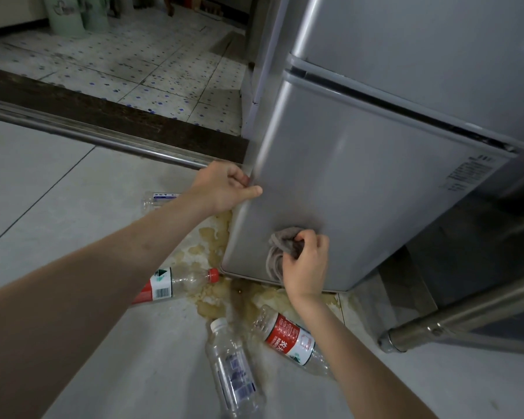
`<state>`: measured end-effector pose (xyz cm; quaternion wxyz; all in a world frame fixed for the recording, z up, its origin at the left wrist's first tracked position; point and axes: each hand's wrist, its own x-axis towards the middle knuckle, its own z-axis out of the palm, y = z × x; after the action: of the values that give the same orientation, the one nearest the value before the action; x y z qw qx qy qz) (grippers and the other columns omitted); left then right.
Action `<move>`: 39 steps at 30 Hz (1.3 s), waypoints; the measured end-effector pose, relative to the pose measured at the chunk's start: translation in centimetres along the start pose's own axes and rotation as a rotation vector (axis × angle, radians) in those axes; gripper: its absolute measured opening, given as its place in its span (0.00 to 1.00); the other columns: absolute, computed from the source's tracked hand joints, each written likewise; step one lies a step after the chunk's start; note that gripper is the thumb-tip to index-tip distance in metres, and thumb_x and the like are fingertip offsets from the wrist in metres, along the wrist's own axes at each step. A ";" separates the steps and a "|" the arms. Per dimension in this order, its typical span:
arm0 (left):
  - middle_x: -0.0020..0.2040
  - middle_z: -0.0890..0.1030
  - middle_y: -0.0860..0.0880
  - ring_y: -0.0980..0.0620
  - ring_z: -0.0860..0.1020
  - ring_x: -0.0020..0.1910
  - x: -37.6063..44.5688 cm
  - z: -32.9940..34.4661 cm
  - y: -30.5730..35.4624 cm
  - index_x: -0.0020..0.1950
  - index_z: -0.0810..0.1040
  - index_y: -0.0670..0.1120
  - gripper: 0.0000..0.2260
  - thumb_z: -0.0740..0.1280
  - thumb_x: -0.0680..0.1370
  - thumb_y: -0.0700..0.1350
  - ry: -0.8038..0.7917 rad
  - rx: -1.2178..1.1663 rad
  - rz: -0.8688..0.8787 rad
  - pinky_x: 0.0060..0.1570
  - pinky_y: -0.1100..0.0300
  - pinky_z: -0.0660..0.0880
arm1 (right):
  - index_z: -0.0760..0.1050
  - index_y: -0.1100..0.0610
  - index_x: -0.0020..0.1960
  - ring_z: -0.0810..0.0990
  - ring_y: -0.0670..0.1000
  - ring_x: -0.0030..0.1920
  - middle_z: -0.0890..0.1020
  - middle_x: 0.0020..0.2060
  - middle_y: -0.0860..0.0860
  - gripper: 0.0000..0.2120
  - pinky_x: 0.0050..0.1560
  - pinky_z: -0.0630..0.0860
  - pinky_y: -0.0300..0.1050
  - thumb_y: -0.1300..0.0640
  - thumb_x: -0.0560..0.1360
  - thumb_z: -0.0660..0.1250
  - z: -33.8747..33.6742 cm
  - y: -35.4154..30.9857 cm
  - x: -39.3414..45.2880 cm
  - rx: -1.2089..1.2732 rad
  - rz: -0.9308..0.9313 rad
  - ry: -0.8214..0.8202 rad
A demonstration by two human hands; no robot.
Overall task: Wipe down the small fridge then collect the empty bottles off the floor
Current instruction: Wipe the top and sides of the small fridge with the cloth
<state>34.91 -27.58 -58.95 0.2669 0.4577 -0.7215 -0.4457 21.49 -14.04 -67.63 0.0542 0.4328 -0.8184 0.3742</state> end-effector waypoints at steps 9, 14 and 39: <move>0.40 0.81 0.50 0.57 0.76 0.34 0.1 0.4 -0.2 0.38 0.76 0.52 0.09 0.75 0.70 0.51 0.008 0.004 0.022 0.43 0.61 0.74 | 0.73 0.61 0.47 0.72 0.50 0.41 0.75 0.46 0.54 0.09 0.44 0.68 0.39 0.65 0.70 0.70 0.5 -0.7 0.3 0.267 0.375 0.121; 0.41 0.81 0.49 0.52 0.79 0.40 0.2 0.3 -0.2 0.40 0.77 0.49 0.09 0.75 0.70 0.51 -0.011 -0.020 0.007 0.47 0.57 0.78 | 0.65 0.58 0.46 0.77 0.56 0.45 0.77 0.47 0.56 0.11 0.48 0.74 0.47 0.63 0.73 0.68 2.1 -0.5 0.9 0.430 0.699 0.086; 0.40 0.80 0.48 0.54 0.77 0.35 -0.1 0.3 -0.2 0.40 0.78 0.48 0.09 0.75 0.70 0.50 -0.012 -0.035 0.025 0.48 0.56 0.78 | 0.64 0.61 0.65 0.75 0.63 0.59 0.73 0.63 0.62 0.18 0.44 0.77 0.57 0.69 0.77 0.59 2.1 1.1 1.2 0.830 1.162 -0.155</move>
<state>34.82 -27.42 -59.21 0.2760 0.4414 -0.7209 -0.4575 20.39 -15.88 -69.29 -0.3809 -0.0625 -0.7083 0.5911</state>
